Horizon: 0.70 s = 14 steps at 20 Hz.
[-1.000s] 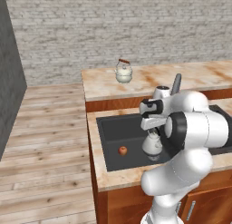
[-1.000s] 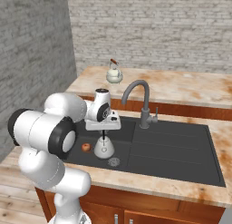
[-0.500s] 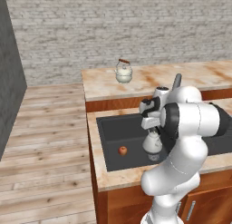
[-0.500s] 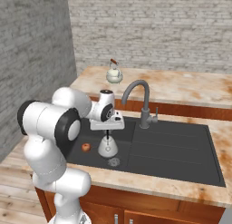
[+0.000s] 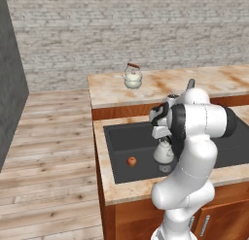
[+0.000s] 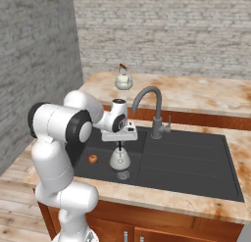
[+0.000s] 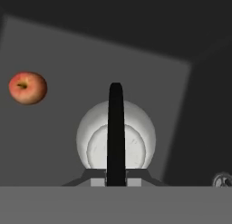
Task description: Pick the kettle and kettle and place them in the sink. Then turn on the water.
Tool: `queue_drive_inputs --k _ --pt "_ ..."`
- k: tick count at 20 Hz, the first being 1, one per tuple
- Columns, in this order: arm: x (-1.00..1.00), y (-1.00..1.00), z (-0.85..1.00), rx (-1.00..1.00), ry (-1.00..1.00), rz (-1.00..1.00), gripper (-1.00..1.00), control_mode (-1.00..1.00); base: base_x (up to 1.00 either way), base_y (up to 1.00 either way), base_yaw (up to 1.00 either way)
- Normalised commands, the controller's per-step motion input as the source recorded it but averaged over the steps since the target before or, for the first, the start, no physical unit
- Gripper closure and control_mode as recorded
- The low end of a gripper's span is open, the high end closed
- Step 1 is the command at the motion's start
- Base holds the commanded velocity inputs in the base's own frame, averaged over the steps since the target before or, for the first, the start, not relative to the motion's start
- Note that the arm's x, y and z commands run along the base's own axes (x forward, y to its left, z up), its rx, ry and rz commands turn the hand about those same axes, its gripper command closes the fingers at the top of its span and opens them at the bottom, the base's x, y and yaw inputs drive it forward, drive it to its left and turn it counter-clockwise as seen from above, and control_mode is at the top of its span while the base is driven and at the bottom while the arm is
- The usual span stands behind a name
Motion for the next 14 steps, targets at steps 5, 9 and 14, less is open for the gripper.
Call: queue_drive_inputs --k 5,9,14 --pt "0.26 -0.06 -0.19 0.0 0.0 0.0 1.0 -1.0 0.0 0.0 0.0" --pt "0.27 -0.03 -0.25 -0.01 0.0 0.0 1.0 -1.0 0.0 0.0 0.0" --pt "0.27 0.0 -0.26 -0.01 0.0 0.0 1.0 -1.0 0.0 0.0 0.0"
